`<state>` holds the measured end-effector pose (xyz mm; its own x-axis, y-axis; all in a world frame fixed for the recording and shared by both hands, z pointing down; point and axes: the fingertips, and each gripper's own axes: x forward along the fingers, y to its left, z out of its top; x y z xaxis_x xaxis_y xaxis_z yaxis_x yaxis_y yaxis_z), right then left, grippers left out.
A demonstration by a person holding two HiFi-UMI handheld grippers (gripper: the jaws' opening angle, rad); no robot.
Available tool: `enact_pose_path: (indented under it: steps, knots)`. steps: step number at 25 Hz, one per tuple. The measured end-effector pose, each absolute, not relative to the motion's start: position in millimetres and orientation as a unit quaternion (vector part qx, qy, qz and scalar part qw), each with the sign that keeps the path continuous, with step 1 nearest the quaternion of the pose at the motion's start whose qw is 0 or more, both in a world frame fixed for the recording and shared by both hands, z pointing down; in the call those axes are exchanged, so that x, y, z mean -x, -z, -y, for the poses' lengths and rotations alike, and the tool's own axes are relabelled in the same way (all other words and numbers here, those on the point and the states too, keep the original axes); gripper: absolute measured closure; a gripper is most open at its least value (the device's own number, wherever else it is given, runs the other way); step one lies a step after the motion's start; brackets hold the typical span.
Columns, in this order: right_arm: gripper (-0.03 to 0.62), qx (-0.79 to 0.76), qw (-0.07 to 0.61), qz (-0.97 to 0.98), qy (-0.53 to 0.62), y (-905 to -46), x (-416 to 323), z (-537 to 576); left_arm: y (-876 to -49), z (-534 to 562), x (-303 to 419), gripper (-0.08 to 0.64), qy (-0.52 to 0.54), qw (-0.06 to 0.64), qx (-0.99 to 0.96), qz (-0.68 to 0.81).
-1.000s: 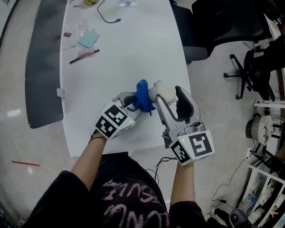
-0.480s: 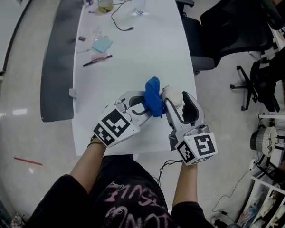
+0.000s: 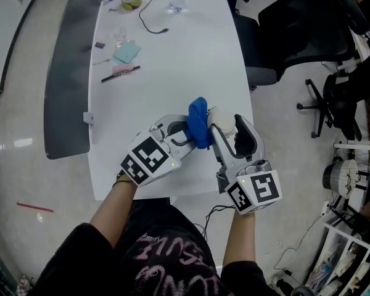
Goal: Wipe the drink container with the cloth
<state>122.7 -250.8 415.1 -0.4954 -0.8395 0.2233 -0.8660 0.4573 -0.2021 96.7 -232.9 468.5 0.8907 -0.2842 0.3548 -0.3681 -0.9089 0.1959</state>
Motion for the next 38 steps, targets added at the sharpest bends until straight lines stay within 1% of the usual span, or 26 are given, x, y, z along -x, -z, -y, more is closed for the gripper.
enact_pose_path:
  steps: [8,22,25,32,38]
  knots:
    - [0.324,-0.498,0.044,0.854,-0.146,-416,-123,251,-510,232,-98,0.459,-0.189,0.165,-0.954,0.165]
    - [0.322,-0.491,0.045,0.857,-0.148,-418,-123,251,-553,232,-97,0.457,-0.244,0.182,-0.937,0.170]
    - [0.321,-0.490,0.045,0.858,-0.148,-419,-123,250,-538,229,-92,0.457,-0.237,0.170,-0.940,0.176]
    - [0.321,-0.487,0.040,0.860,-0.147,-418,-125,248,-464,227,-86,0.457,-0.193,0.101,-0.959,0.183]
    - [0.321,-0.488,0.038,0.859,-0.148,-416,-123,249,-453,230,-97,0.457,-0.195,0.081,-0.962,0.174]
